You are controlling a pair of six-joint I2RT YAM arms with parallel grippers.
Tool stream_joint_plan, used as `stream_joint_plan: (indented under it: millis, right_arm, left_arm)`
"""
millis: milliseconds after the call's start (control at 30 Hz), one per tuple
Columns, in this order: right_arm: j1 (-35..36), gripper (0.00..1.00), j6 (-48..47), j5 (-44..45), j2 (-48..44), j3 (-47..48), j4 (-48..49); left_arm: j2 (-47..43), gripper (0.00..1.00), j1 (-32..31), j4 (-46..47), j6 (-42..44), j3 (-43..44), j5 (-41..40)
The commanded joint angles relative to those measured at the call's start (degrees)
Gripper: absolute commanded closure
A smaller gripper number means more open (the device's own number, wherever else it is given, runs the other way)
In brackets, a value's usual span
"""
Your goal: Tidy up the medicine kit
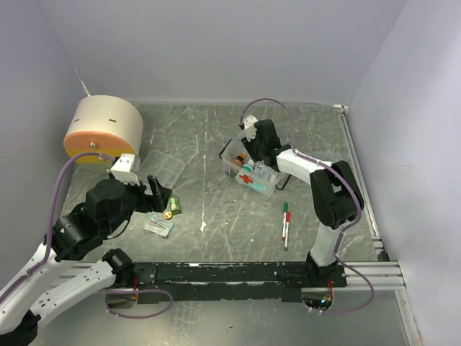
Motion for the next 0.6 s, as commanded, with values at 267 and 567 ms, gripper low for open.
stream_joint_plan:
  millis: [267,567]
  right_arm:
    - [0.2,0.44,0.4,0.1,0.4,0.7,2.8]
    - [0.1,0.63,9.5,3.2,-6.1,-1.7,1.9]
  left_arm:
    - [0.0,0.04,0.1,0.5,0.8,-0.4,0.4]
    - [0.2,0.03,0.0,0.6,0.9,-0.5,0.9]
